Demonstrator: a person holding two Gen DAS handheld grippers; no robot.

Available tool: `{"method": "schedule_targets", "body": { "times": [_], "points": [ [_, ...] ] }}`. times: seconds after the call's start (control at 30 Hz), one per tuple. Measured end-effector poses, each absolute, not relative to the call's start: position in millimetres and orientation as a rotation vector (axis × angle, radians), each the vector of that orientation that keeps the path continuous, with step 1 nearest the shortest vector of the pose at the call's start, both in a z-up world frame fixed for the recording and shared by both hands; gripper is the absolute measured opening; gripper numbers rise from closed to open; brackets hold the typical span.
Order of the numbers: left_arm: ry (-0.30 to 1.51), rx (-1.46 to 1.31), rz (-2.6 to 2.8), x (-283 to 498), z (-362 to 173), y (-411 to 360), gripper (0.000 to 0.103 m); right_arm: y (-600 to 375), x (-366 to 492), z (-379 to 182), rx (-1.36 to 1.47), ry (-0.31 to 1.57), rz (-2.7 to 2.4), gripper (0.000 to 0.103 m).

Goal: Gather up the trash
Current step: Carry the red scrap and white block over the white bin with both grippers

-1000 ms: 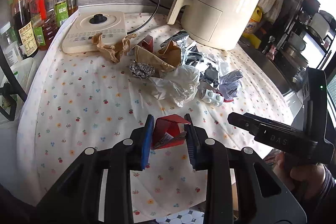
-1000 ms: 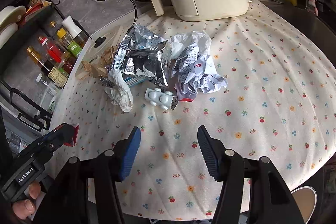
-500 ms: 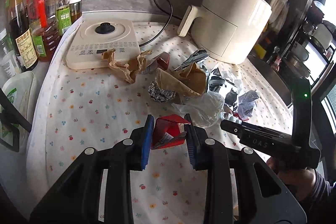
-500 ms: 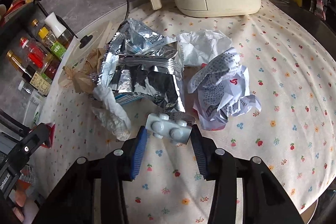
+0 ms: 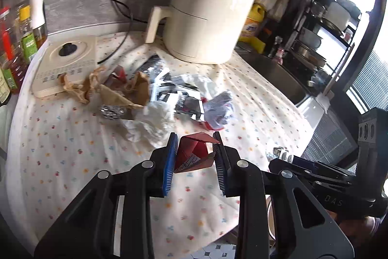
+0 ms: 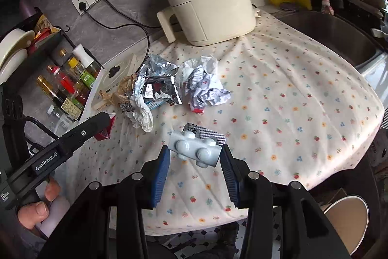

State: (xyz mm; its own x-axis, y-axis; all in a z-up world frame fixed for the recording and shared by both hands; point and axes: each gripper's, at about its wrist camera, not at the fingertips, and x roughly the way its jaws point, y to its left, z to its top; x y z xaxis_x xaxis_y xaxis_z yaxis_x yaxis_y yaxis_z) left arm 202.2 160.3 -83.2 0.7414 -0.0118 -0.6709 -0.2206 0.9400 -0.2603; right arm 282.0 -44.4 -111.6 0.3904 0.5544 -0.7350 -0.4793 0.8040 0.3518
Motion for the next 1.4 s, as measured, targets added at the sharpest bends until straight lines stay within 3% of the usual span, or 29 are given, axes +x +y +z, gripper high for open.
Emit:
{"method": "schedule_targets", "body": {
  "times": [0.63,0.73,0.8,1.27,1.37,1.4],
  "points": [
    [0.866,-0.197,-0.259,225,-111,-82,0.030,-301,227,-135,0.195,0.972,0.249,0.043],
    [0.882,-0.184,-0.284,223,-120,-108,0.030,-330,221,-142,0.206,0.989,0.210,0.050],
    [0.897,-0.184,-0.298,223,-127,-122,0.030,-352,215,-147,0.223,0.993,0.176,0.070],
    [0.970,-0.152,-0.413,230,-174,-236,0.030,-480,157,-150,0.255,0.985,0.012,0.070],
    [0.977,-0.128,-0.425,233,-181,-258,0.035,-500,148,-152,0.265,0.985,-0.014,0.071],
    [0.975,-0.124,-0.430,233,-183,-264,0.050,-505,146,-152,0.267,0.986,-0.021,0.071]
  ]
}}
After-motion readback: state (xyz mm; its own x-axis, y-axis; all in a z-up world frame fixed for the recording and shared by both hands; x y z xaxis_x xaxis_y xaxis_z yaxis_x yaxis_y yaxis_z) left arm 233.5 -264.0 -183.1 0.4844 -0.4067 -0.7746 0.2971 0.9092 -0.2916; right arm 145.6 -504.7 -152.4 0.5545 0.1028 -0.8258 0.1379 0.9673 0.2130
